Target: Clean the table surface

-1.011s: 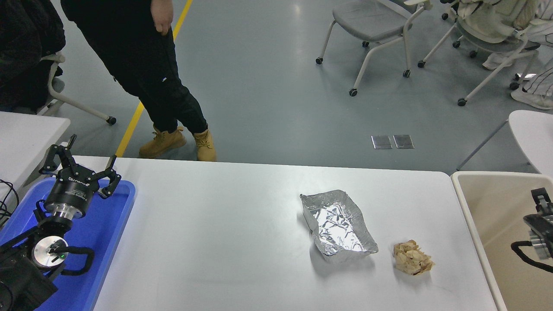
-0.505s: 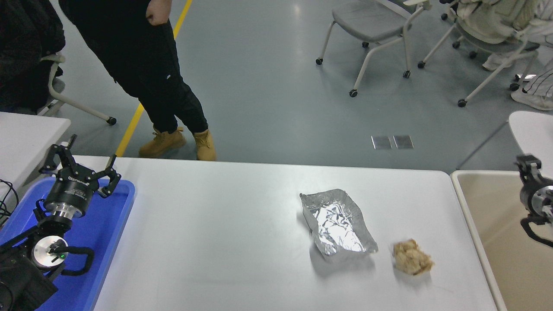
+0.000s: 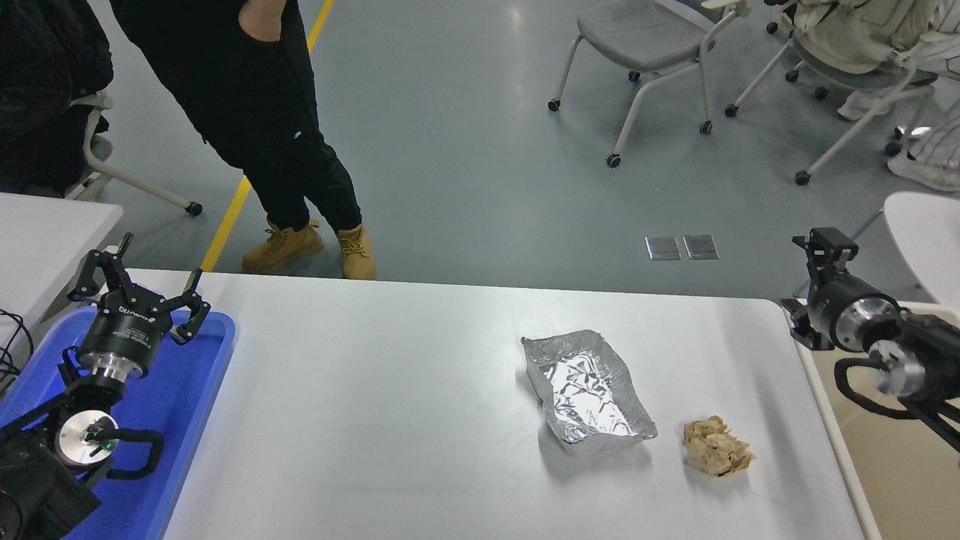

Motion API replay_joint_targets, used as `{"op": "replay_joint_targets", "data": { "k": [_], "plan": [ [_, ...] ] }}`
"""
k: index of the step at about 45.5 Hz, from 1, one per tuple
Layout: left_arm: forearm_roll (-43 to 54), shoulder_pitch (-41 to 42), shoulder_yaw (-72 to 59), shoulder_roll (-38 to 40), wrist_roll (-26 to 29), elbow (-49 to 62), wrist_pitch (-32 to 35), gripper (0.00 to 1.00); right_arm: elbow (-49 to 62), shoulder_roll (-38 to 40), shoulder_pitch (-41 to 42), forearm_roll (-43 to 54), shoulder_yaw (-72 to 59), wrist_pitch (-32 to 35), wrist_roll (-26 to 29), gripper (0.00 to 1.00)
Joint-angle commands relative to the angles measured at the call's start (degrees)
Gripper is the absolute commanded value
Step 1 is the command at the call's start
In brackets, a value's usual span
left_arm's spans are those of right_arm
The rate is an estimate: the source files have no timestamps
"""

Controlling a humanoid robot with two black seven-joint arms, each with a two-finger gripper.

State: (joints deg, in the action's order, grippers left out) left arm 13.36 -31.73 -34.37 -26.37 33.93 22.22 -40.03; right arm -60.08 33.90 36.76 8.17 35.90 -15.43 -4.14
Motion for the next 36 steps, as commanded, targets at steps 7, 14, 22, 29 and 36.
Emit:
{"op": "replay_joint_targets", "data": {
  "k": [7, 14, 22, 29, 36],
  "plan": [
    [0.0, 0.0, 0.0, 0.0, 0.0, -0.07, -0.05, 1.0, -0.66, -12.8, -7.48, -2.37, 15.68, 5.32, -2.28, 1.0],
    [0.0, 0.0, 0.0, 0.0, 0.0, 0.02, -0.05, 1.0, -0.74, -15.27, -10.65, -2.37, 19.11, 10.41, -4.56, 1.0],
    [0.0, 0.0, 0.0, 0.0, 0.0, -0.07, 0.04, 1.0, -0.57, -16.06, -12.23, -2.37, 20.96, 14.47, -6.15, 1.0],
    [0.0, 0.0, 0.0, 0.0, 0.0, 0.02, -0.05, 1.0, -0.13, -16.06, -12.85, -1.94, 20.87, 14.55, -6.32, 1.0],
    [0.0, 0.0, 0.0, 0.0, 0.0, 0.02, -0.05, 1.0, -0.13, -15.62, -13.99, -1.32, 20.43, 14.64, -6.67, 1.0]
  ]
}}
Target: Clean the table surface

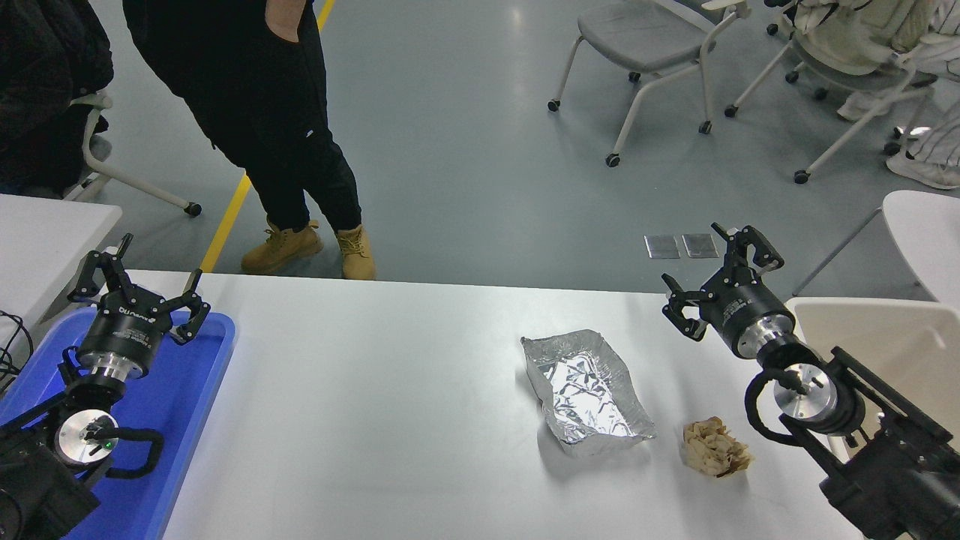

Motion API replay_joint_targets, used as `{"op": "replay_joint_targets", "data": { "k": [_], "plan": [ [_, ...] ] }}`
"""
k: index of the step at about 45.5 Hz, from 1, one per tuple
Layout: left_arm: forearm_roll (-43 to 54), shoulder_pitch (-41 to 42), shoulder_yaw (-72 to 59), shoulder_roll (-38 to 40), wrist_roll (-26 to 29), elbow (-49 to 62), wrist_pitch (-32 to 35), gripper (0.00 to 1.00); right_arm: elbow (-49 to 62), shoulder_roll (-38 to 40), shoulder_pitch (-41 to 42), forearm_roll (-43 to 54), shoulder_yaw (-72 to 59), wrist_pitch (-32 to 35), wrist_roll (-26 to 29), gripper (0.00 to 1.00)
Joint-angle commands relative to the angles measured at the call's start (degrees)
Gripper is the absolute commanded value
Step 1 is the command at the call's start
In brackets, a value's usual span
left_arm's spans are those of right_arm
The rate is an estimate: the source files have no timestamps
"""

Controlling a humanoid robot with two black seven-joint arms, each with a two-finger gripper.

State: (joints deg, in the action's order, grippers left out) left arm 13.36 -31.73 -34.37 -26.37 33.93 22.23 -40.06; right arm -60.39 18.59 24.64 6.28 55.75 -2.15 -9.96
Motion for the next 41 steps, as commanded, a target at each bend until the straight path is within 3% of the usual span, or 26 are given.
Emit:
{"op": "replay_joint_targets", "data": {
  "k": [1, 34, 41],
  "plan": [
    [0.0, 0.0, 0.0, 0.0, 0.0, 0.01, -0.02, 1.0, 0.19, -0.3, -1.97, 0.58, 0.42, 1.36, -0.85, 1.0],
    [0.0, 0.0, 0.0, 0.0, 0.0, -0.08, 0.07, 1.0, 0.28, 2.77, -1.18, 0.84, -3.09, 1.27, -0.85, 1.0],
    [0.0, 0.0, 0.0, 0.0, 0.0, 0.01, 0.07, 1.0, -0.16, 6.9, 1.19, 8.65, -10.3, 1.1, -2.69, 1.0]
  ]
}}
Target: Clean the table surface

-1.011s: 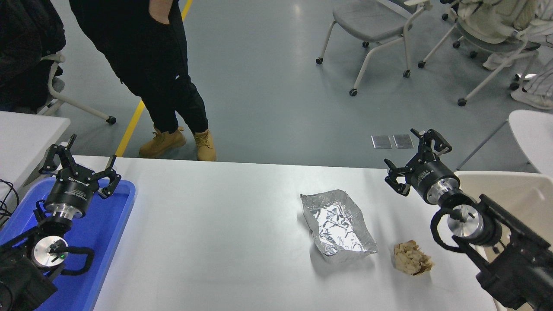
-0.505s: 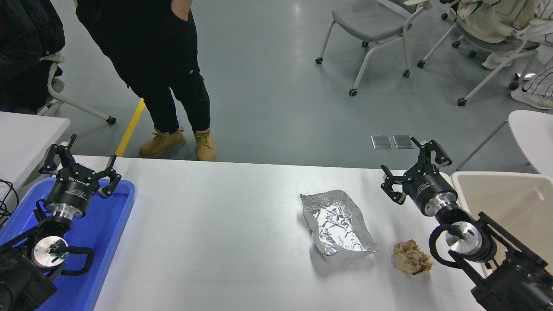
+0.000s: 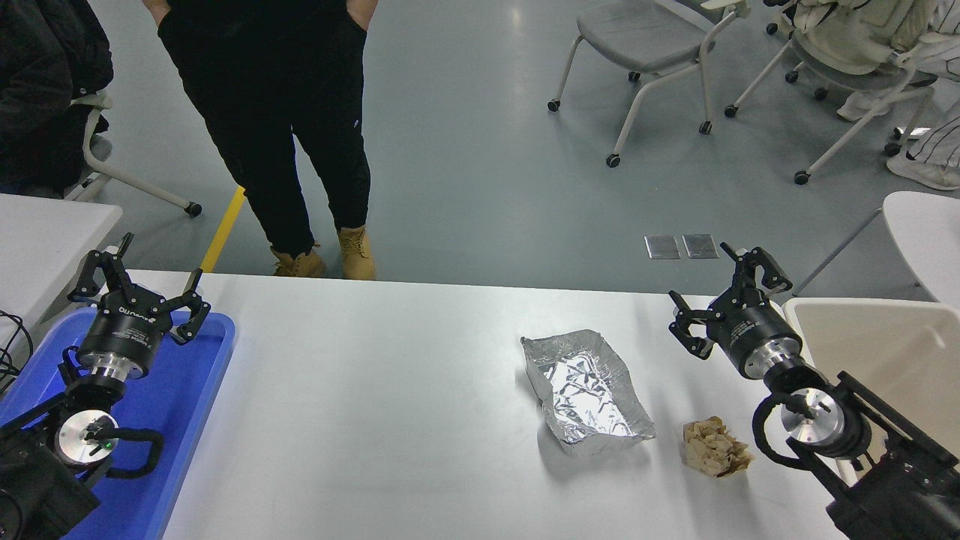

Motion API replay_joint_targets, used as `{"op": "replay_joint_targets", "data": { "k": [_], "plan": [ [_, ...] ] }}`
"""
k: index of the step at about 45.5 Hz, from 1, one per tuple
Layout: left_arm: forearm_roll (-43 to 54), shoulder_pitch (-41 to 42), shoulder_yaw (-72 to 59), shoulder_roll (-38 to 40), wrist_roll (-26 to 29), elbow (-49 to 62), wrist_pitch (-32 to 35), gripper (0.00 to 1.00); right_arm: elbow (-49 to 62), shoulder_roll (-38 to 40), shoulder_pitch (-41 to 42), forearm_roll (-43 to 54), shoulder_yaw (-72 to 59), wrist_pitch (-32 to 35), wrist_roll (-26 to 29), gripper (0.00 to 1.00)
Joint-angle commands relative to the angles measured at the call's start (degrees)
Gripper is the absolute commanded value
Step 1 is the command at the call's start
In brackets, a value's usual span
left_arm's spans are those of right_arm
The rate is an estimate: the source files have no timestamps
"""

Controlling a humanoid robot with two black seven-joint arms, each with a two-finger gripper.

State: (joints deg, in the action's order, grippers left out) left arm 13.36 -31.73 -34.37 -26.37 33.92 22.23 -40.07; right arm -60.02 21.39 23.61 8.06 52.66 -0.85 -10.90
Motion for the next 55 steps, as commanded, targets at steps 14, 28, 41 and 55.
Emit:
{"op": "replay_joint_targets", "data": {
  "k": [14, 28, 41, 55],
  "plan": [
    [0.0, 0.0, 0.0, 0.0, 0.0, 0.01, -0.01, 1.0, -9.49, 14.81, 6.18, 18.47, -21.87, -0.64, -3.08, 1.0],
    [0.0, -0.09, 0.0, 0.0, 0.0, 0.01, -0.01, 1.0, -20.3, 26.94, 19.0, 23.14, -50.6, -2.83, -1.94, 1.0],
    [0.0, 0.0, 0.0, 0.0, 0.0, 0.01, -0.01, 1.0, -28.04, 30.47, 23.24, 21.03, -58.19, -4.51, 11.23, 1.0],
    [0.0, 0.0, 0.0, 0.0, 0.0, 0.01, -0.01, 1.0, -32.61, 30.47, 25.61, 13.83, -58.19, -4.51, 23.47, 1.0]
  ]
}}
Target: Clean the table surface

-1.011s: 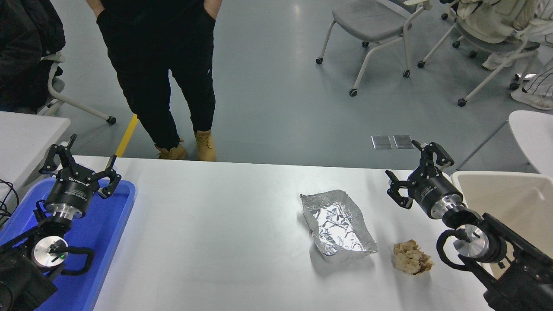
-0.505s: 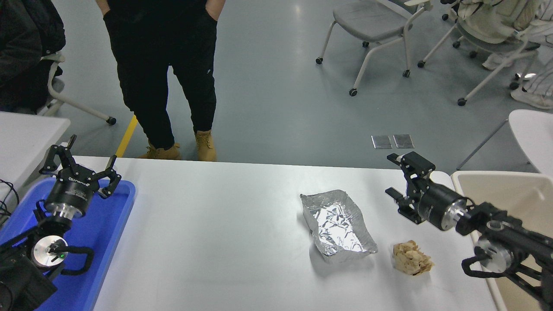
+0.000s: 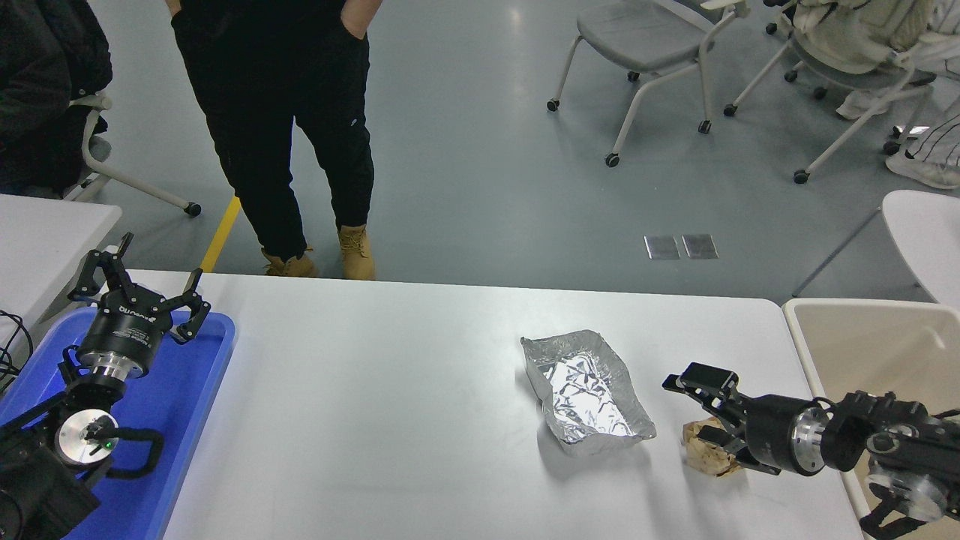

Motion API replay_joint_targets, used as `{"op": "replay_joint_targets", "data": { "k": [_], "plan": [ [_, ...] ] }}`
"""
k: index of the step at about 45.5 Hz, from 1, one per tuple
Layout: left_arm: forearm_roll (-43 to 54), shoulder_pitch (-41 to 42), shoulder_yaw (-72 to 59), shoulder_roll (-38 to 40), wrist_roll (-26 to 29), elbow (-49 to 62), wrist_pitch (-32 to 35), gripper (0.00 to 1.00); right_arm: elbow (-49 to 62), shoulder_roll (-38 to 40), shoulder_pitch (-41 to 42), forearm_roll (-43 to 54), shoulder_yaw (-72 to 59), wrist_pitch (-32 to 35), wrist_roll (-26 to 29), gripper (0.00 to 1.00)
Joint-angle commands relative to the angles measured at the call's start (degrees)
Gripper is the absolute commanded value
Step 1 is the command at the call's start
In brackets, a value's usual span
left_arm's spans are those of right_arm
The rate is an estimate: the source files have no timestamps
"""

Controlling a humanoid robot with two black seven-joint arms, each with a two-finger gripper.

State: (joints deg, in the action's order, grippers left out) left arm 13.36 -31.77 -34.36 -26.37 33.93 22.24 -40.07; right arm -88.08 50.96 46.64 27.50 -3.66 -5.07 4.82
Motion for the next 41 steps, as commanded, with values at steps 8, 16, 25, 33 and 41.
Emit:
{"op": "replay_joint_targets", "data": {
  "k": [8, 16, 25, 33, 41],
  "plan": [
    [0.0, 0.04, 0.0, 0.0, 0.0, 0.0, -0.01, 1.0, -5.26, -2.08, 4.59, -13.95, -1.18, -0.47, 7.92, 1.0],
    [0.0, 0.04, 0.0, 0.0, 0.0, 0.0, -0.01, 1.0, -3.68, -8.23, 5.91, -20.2, -0.92, -3.98, 7.92, 1.0],
    [-0.09, 0.04, 0.0, 0.0, 0.0, 0.0, -0.01, 1.0, 0.88, -16.14, 5.04, -20.81, -1.09, -8.02, 7.92, 1.0],
    [0.0, 0.04, 0.0, 0.0, 0.0, 0.0, -0.01, 1.0, 6.16, -20.1, 4.86, -20.9, -1.27, -9.7, 7.92, 1.0],
    [0.0, 0.04, 0.0, 0.0, 0.0, 0.0, -0.01, 1.0, 10.73, -22.21, 4.68, -20.9, -1.62, -9.61, 7.92, 1.0]
  ]
}}
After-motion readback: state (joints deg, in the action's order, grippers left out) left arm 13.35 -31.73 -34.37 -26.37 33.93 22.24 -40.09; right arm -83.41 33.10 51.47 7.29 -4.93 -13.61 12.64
